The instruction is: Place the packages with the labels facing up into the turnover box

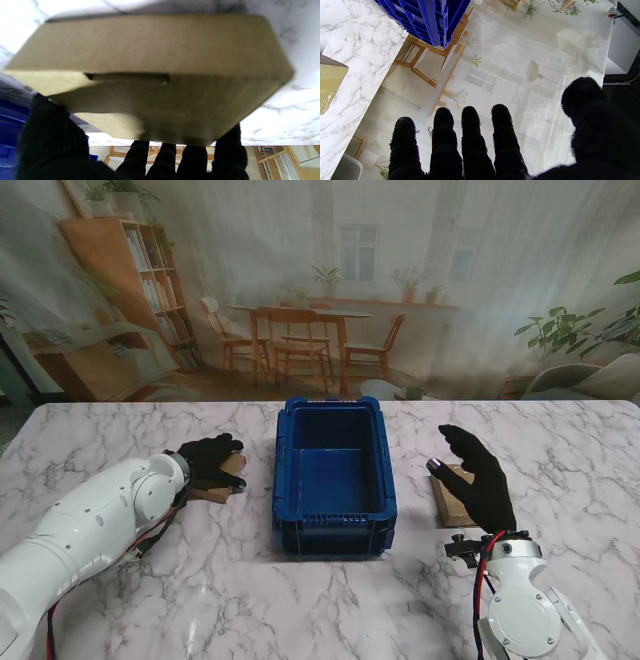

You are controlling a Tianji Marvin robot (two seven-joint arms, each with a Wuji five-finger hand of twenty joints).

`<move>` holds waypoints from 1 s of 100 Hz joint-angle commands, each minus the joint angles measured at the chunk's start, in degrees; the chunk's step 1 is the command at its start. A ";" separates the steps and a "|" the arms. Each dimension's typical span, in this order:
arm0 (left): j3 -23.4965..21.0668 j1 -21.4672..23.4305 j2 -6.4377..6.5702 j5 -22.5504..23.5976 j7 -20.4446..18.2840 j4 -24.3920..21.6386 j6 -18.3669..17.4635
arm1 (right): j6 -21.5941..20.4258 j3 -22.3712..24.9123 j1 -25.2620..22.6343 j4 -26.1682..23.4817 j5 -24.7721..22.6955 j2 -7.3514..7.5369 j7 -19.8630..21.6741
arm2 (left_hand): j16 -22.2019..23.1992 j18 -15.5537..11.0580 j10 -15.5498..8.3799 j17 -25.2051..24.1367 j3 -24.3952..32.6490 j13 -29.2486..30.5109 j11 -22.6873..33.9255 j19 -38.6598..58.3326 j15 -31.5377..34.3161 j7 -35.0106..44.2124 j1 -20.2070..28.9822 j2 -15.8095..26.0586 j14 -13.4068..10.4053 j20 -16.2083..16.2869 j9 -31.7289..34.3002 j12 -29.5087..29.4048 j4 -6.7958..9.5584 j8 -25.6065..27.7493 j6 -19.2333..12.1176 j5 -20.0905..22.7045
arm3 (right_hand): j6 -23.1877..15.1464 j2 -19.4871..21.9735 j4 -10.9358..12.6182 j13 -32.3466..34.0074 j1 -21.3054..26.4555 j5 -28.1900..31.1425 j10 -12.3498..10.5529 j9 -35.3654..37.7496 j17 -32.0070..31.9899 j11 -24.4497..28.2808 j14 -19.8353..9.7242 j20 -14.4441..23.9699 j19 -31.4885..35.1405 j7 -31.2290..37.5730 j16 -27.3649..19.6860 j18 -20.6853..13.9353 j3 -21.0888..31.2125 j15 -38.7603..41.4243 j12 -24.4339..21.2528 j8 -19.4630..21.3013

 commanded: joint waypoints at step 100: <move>-4.43 3.58 0.48 3.86 -0.13 -5.07 3.15 | 0.12 -0.19 -0.32 -0.51 0.68 -0.30 -0.33 | 9.64 -20.11 1.13 9.09 32.76 3.14 7.22 16.81 10.44 17.21 27.14 -3.73 0.04 -1.63 0.93 6.52 10.39 4.68 -6.63 2.84 | 0.33 2.70 0.97 -1.35 0.15 -1.41 0.10 -1.80 -0.75 0.32 -0.20 1.30 -1.23 -1.44 1.21 -0.40 -3.02 -0.13 0.54 1.40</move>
